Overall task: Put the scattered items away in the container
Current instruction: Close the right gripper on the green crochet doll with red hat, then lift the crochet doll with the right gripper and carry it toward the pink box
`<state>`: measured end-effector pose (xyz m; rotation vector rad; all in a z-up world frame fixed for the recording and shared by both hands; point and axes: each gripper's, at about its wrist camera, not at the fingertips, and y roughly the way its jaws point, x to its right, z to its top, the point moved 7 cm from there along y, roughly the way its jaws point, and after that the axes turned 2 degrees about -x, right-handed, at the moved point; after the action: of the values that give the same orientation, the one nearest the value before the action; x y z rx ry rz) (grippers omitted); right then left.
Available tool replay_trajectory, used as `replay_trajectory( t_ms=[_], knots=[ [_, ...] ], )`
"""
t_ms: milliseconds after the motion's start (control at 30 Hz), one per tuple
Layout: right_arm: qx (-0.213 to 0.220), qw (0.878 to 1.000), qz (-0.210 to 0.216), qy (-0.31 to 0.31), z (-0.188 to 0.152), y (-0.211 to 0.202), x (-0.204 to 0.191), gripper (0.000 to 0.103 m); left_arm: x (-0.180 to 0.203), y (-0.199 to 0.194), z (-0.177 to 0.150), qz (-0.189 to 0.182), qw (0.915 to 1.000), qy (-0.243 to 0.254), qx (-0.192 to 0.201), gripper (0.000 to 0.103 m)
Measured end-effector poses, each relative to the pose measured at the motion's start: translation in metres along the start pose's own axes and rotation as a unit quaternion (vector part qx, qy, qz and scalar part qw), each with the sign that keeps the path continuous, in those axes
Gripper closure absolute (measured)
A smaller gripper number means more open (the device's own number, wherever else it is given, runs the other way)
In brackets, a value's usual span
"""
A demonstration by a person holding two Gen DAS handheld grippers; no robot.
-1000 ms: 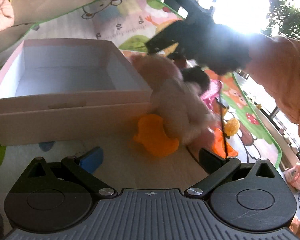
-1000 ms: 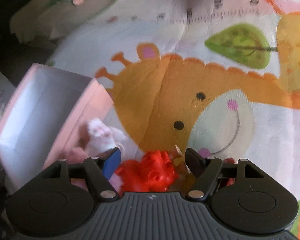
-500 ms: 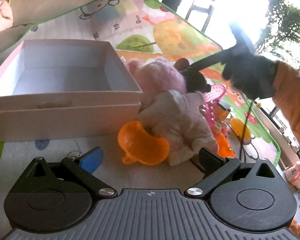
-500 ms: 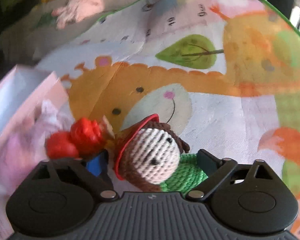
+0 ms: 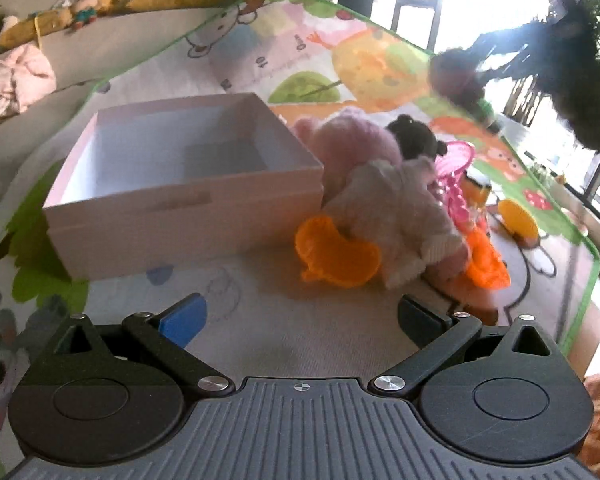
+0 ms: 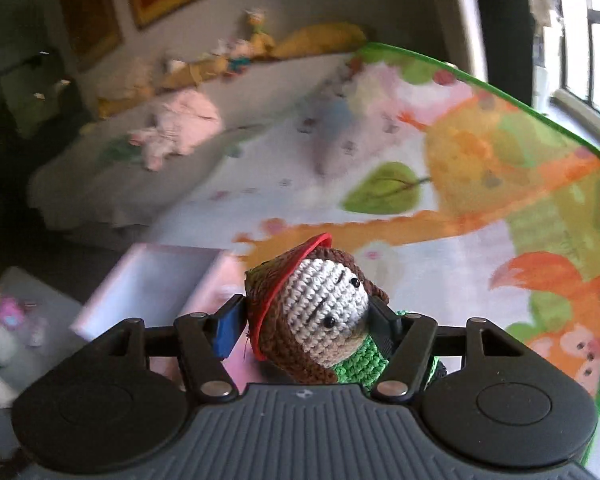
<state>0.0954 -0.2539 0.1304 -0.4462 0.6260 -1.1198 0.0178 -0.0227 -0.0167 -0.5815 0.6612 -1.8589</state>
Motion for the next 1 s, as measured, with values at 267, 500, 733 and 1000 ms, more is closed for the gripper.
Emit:
replay_trajectory(
  t_ms=[267,500,733,1000],
  knots=[
    [-0.135,0.962,0.194,0.137,-0.058,0.016,-0.079,0.038,0.02,-0.037,-0.001,0.003,0.9989,0.037,0.029,0.0],
    [-0.211,0.955,0.172,0.12,-0.115,0.075,-0.108,0.029,0.036,-0.05,-0.008,-0.005,0.9981,0.057,0.025,0.0],
    [-0.108,0.989,0.097,-0.002,-0.11,0.035,-0.095,0.019,0.041,-0.027,-0.018,0.016,0.9973,0.07,-0.016,0.0],
    [-0.09,0.974,-0.036,-0.207,-0.156,0.04,-0.106,0.031,0.018,-0.02,-0.019,0.061,0.9954,0.069,-0.028,0.0]
  ],
)
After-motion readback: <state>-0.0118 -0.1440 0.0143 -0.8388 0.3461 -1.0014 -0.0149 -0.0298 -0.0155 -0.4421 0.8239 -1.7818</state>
